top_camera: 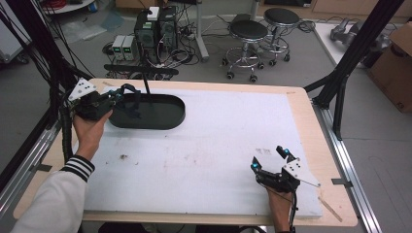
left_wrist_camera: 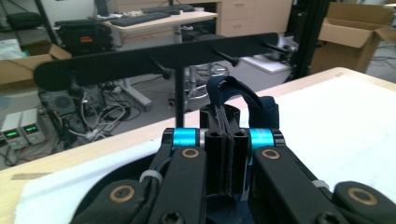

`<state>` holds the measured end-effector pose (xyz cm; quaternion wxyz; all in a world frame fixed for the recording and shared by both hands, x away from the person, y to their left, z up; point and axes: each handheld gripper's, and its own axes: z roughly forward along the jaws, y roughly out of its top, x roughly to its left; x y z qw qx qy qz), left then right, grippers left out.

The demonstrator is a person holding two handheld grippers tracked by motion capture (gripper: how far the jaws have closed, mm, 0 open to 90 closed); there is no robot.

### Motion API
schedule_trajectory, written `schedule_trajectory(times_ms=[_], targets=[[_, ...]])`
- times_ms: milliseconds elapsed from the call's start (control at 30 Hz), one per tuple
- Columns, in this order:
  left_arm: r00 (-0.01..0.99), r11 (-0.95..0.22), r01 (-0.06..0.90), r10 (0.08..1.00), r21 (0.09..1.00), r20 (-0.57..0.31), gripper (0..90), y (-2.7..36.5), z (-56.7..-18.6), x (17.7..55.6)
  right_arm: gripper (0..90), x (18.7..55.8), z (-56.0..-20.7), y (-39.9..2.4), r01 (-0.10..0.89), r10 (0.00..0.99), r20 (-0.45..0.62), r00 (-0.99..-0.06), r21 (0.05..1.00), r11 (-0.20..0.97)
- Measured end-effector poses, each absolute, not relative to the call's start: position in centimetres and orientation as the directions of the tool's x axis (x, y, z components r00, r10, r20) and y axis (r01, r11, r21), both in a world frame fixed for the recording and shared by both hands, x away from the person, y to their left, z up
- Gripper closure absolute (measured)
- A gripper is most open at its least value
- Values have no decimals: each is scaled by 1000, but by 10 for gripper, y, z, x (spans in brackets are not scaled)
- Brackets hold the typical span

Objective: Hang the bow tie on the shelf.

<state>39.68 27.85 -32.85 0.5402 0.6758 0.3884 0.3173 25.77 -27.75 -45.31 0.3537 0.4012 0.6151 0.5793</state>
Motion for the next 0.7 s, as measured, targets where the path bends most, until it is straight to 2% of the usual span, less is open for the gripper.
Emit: schedule_trajectory(times_ms=[300,700], targets=[[468,-119,161,883,980,30,887,277,-314,411,35,258,-453,-277,83,904,26,-427,996,11],[424,-70,187,906,980,-16,887,287,-323,425,35,258,-453,-277,88,904,31,-427,996,7]])
